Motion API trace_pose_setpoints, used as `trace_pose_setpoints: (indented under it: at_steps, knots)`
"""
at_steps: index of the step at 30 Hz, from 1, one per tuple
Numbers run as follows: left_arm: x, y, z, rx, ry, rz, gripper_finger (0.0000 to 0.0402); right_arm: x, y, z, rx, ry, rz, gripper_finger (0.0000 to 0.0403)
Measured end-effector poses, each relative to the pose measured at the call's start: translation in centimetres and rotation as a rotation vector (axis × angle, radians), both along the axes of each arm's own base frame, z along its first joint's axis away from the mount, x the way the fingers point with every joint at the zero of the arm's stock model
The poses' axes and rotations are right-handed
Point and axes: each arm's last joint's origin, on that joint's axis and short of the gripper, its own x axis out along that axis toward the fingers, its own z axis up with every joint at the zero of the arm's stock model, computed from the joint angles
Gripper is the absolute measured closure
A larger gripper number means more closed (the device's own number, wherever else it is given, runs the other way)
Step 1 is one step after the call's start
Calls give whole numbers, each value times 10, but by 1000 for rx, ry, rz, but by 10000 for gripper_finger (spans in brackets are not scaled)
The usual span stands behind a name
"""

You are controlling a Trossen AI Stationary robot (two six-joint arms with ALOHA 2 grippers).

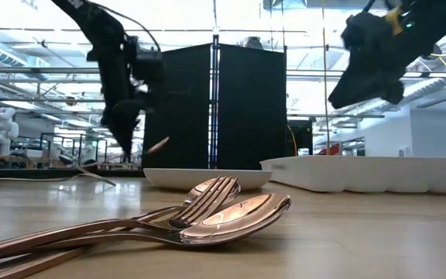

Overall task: Sort silverware
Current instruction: Put the spoon in the silverware tray

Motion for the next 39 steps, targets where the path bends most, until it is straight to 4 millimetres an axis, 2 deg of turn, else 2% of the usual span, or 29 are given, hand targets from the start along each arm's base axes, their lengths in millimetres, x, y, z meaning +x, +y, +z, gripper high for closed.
trace_pose_setpoints:
  at_steps: [7, 14, 22, 29, 33, 39]
  knots:
    - [13, -3, 41, -2, -198, 98, 401, -21, 16, 5, -37, -10, -20, 314]
    - [51, -13, 63, -148, -549, 155, 401, -37, 37, 6, -38, -42, 19, 314]
    - [111, -36, 47, -303, -809, 266, 402, -55, 62, 6, -109, -110, 78, 314]
    - [166, -42, 16, -448, -1042, 413, 402, -60, 65, 11, -153, -160, 84, 314]
    - [207, -50, 6, -499, -1070, 403, 402, -63, 61, 16, -180, -196, 64, 314]
    - [278, -54, 4, -511, -1111, 358, 402, -67, 57, 22, -166, -221, 62, 314]
